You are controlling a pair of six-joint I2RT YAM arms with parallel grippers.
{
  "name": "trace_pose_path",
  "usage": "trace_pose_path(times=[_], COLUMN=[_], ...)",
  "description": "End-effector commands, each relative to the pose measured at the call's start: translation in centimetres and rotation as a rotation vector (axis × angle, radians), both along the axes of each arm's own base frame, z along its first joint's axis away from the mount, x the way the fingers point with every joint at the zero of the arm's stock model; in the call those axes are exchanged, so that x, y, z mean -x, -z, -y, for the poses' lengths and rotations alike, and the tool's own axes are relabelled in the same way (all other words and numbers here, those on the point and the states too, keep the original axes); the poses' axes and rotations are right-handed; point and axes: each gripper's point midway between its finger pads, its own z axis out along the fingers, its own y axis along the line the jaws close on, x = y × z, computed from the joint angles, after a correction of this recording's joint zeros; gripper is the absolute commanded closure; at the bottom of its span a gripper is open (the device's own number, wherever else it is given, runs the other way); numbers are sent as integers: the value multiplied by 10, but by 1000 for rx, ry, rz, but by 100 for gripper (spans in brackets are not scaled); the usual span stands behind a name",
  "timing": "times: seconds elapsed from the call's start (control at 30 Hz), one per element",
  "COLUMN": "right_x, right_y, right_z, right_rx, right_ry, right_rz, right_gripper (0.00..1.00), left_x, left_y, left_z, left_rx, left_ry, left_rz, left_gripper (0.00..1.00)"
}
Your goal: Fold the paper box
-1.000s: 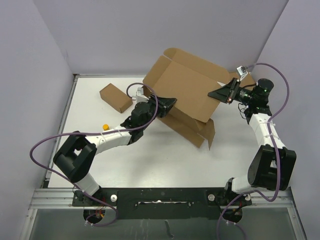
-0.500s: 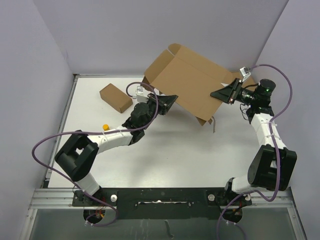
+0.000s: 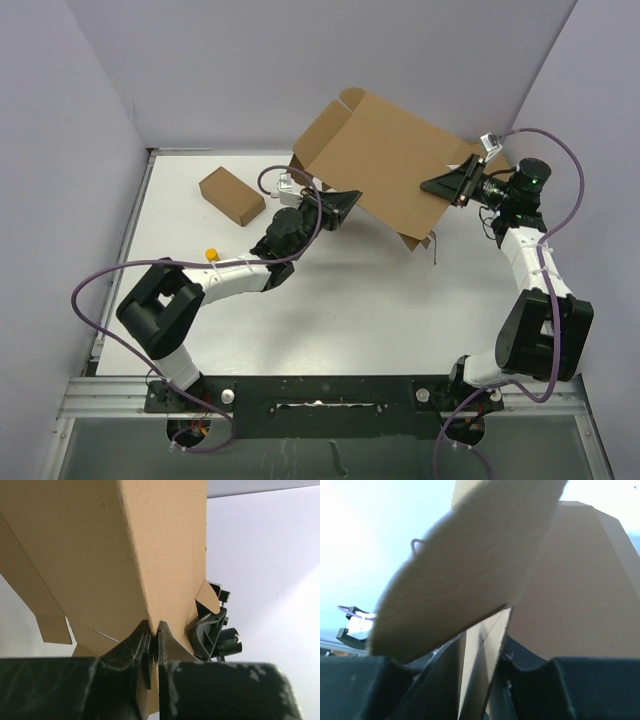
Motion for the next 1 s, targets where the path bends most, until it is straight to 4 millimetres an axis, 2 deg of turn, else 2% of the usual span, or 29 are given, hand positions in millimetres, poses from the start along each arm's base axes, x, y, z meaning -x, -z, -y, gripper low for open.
trace_pose_path(times=[0.0, 0.13, 0.3, 0.33, 0.4, 0.53, 0.63, 0.8, 0.83, 0.93, 0.97], right_x=[-1, -3, -3, -3, -3, 0, 5, 16, 17, 22, 24], right_y=[-4, -2, -2, -3, -6, -20, -35, -63, -69, -88, -94], right_z=[-8, -2, 3, 4, 7, 14, 16, 16, 16, 16, 16], right_rx=[-1, 4, 12, 15, 26, 57, 78, 114, 120, 133, 136], right_ry=[-17, 16, 25, 24, 22, 9, -11, -57, -65, -86, -92], right_rz=[25, 19, 38, 47, 77, 171, 244, 350, 368, 423, 438], right_gripper=[81, 98, 100, 100, 100, 100, 100, 100, 100, 100, 100], left_x=[21, 22, 24, 24, 25, 26, 28, 39, 39, 46, 49], left_y=[-20, -15, -13, -13, -12, -1, 7, 7, 11, 9, 8], left_z=[31, 32, 30, 29, 25, 4, -15, -58, -70, -101, -113], left_rx=[-2, -21, -52, -63, -88, -181, -283, -476, -534, -717, -778], left_ry=[113, 110, 103, 101, 93, 66, 72, 74, 63, 18, -4], left_rz=[105, 115, 141, 148, 164, 196, 232, 359, 368, 445, 472], left_gripper=[100, 100, 98, 94, 80, 54, 41, 27, 22, 5, 3])
